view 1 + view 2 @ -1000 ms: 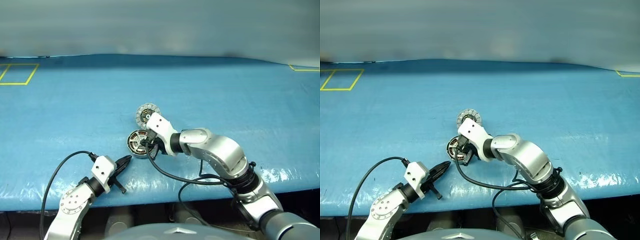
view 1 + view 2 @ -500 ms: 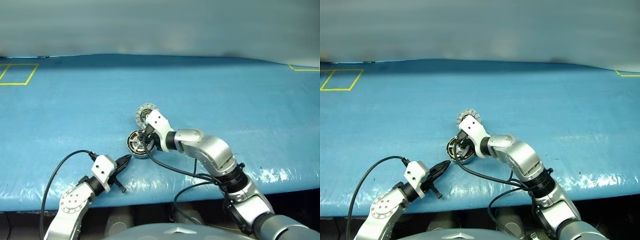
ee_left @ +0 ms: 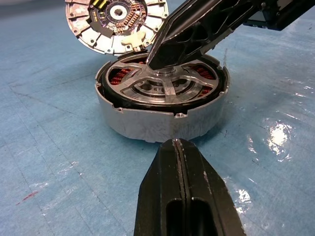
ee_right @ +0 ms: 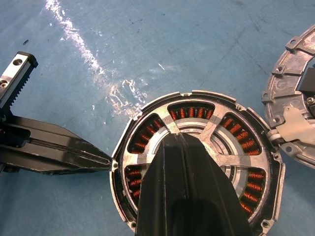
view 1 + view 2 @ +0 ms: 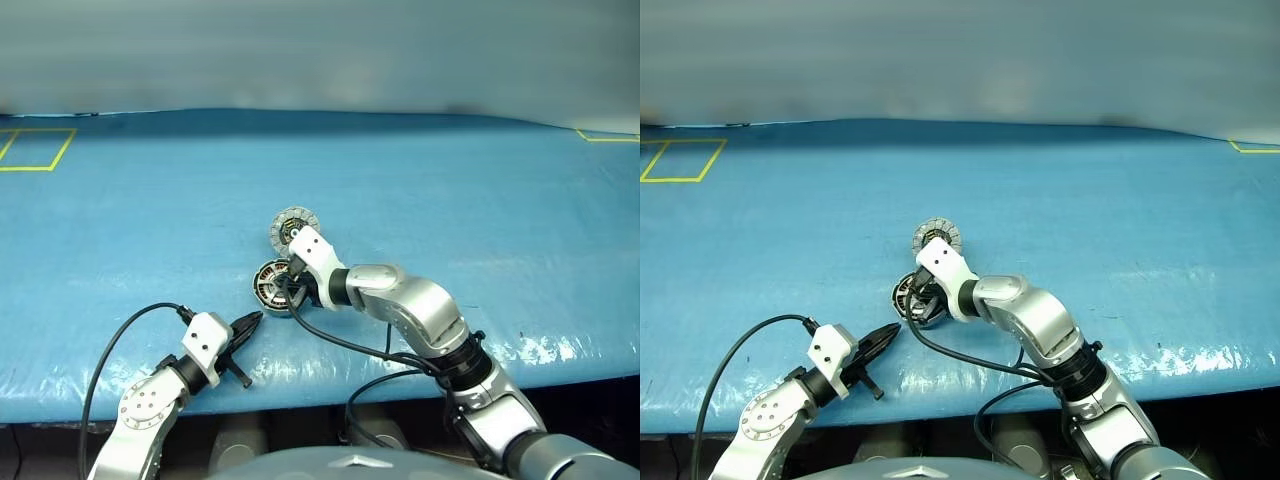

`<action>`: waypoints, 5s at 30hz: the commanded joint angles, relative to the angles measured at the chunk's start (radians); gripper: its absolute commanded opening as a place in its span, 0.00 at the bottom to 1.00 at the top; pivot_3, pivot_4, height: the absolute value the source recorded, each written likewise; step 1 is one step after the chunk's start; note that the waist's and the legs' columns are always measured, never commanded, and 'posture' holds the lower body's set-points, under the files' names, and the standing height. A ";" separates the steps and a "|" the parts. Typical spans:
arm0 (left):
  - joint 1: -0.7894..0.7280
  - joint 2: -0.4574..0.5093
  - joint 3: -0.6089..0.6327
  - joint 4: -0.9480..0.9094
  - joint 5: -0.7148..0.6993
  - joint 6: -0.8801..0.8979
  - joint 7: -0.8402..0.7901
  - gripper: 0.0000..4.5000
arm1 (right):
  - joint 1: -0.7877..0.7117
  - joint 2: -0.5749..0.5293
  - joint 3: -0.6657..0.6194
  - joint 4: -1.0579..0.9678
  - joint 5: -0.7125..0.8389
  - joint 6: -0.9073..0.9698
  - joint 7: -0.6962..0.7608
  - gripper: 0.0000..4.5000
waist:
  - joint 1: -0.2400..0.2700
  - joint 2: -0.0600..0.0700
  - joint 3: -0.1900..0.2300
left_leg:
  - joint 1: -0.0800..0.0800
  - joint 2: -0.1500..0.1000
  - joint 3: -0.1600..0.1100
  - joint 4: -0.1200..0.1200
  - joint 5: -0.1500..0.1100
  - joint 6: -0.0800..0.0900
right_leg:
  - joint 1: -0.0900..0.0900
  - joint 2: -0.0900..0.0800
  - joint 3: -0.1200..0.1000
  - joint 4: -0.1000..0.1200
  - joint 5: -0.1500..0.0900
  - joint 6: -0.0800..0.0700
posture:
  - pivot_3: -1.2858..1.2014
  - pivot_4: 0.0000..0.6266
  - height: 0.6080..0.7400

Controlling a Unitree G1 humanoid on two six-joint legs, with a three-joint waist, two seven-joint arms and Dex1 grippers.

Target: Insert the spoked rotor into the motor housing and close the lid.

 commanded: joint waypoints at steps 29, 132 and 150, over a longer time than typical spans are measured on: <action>0.011 -0.050 0.001 -0.010 0.009 -0.081 0.042 0.00 | -0.277 -0.079 -0.199 0.552 -0.256 -0.770 0.014 0.00 | 0.001 0.001 0.001 | -0.001 -0.002 0.003 -0.001 0.000 0.000 | 0.000 0.001 0.000 0.000 0.004 -0.003 | 0.52 0.24 1.00; 0.062 -0.061 0.015 -0.003 0.000 -0.131 0.062 0.00 | 0.154 0.007 0.016 -0.069 -0.194 -0.282 0.044 0.67 | 0.002 0.002 0.002 | 0.000 -0.001 0.001 0.002 0.000 0.000 | 0.001 0.001 0.001 0.001 -0.001 -0.002 | 0.52 0.24 1.00; 0.065 -0.066 0.009 -0.012 -0.002 -0.121 0.066 0.00 | 0.138 0.030 0.002 -0.059 -0.160 -0.218 0.026 0.67 | 0.001 0.002 0.002 | 0.000 -0.001 0.001 0.002 0.000 0.000 | 0.001 0.001 0.000 0.001 -0.001 -0.002 | 0.52 0.24 1.00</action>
